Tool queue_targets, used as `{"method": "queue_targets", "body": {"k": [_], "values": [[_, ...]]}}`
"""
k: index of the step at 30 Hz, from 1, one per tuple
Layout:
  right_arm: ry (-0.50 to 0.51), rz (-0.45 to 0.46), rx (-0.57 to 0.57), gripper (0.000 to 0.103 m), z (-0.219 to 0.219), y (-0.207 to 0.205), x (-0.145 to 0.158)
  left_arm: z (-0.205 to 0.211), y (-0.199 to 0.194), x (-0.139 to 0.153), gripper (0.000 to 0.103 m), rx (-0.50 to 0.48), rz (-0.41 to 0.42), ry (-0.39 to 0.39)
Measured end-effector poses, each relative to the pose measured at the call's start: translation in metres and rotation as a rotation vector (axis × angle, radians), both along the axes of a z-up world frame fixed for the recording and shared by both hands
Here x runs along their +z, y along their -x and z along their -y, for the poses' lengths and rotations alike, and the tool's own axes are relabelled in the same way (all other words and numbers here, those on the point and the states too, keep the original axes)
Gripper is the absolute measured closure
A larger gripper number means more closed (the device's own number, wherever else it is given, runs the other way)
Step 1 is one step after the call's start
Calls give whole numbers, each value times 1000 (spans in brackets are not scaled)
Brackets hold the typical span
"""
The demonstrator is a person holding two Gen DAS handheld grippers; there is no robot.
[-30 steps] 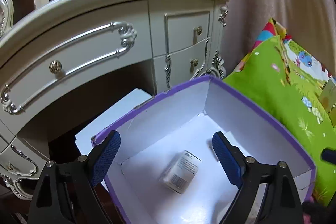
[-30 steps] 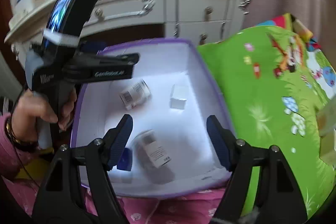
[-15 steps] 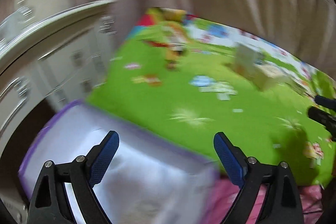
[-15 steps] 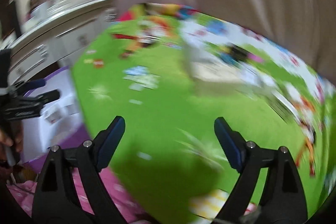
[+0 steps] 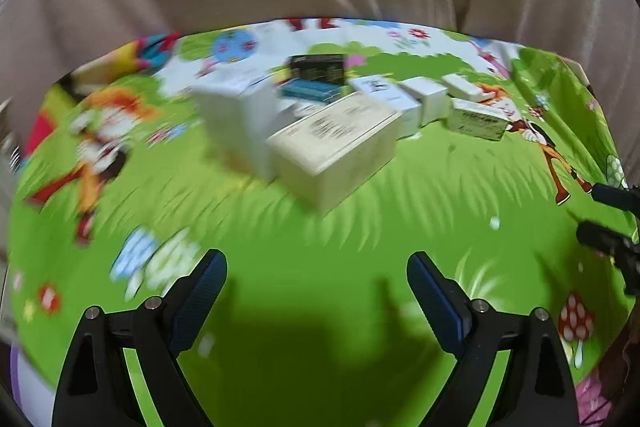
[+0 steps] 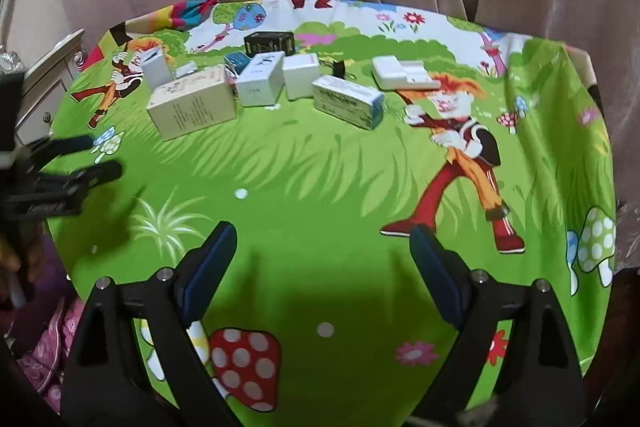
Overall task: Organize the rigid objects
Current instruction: 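Move both tools back over the table toward the remaining boxes, then grasp the cream gold-printed box with the left tool while the right grasps a slim white box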
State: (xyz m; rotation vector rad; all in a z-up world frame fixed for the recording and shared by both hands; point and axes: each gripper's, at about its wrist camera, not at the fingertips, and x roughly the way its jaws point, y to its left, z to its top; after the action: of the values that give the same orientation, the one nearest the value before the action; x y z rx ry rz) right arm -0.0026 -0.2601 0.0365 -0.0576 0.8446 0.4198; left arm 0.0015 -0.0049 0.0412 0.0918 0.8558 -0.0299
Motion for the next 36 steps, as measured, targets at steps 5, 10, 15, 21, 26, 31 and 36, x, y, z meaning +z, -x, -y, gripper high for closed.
{"method": "queue_targets", "body": {"k": [5, 10, 15, 21, 26, 31, 36], "values": [[-18, -20, -2, 13, 8, -8, -6, 17, -42, -6, 10, -177, 47, -172], [-15, -27, -18, 13, 11, -13, -10, 32, -81, -14, 6, -347, 28, -270], [1, -40, -6, 13, 7, -17, -14, 27, -122, -25, 0, -361, -46, -200], [70, -31, 64, 13, -3, -44, -17, 15, -116, -27, 32, -337, -46, 26], [90, -61, 156, 13, -10, -107, -32, 15, -83, -31, 46, -383, -77, 123], [123, -87, 255, 13, -28, -161, -42, 15, -66, -21, 26, -402, -60, 133], [94, -44, 263, 75, -36, -166, -38, 22, -91, -9, 16, -335, -35, 133]]}}
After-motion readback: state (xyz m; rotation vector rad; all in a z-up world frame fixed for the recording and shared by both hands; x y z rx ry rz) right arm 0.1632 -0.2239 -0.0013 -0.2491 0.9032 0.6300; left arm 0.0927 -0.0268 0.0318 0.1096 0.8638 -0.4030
